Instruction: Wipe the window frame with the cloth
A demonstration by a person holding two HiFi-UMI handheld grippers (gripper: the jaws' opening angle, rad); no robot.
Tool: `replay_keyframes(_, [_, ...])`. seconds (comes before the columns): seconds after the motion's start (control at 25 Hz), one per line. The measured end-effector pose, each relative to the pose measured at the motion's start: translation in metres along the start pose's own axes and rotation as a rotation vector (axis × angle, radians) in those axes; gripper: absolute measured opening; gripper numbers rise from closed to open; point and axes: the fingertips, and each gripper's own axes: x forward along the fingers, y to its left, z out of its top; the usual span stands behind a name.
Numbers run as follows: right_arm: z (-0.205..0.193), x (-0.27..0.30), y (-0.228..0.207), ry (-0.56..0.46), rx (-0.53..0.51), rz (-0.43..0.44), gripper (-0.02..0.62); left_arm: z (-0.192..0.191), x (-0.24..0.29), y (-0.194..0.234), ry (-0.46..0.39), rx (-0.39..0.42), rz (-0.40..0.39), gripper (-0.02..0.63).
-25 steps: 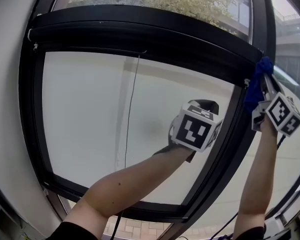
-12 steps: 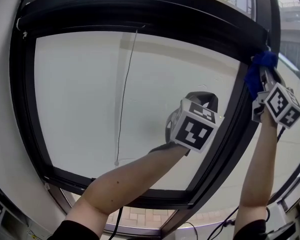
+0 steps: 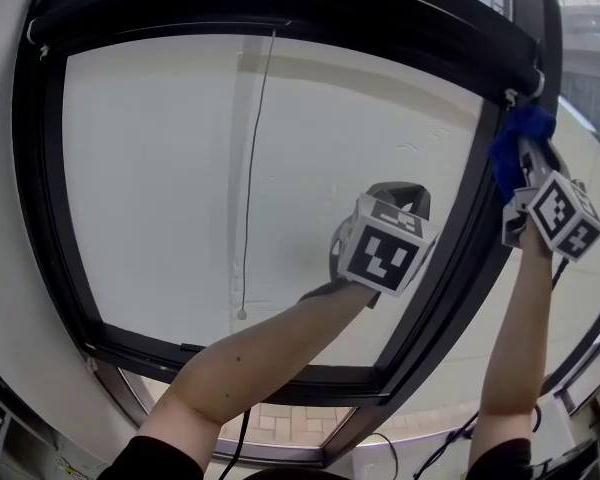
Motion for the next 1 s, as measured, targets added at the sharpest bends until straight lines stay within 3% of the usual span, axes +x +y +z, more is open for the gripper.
replay_keyframes(0.44, [-0.028,-0.036,0.022,0.030,-0.018,-0.020,0.087,-0.039,-0.006,-0.009,0.041,-0.048,-0.009,-0.006])
replay_keyframes(0.72, [-0.068,-0.066,0.027,0.058,0.045,-0.065,0.087,-0.072,-0.014,-0.026,0.091,-0.064,-0.041,-0.006])
replay_keyframes(1.0, [-0.114,-0.101,0.033,0.097,0.093,-0.048,0.089,-0.110,-0.036,-0.048,0.142,-0.081,-0.065,-0.006])
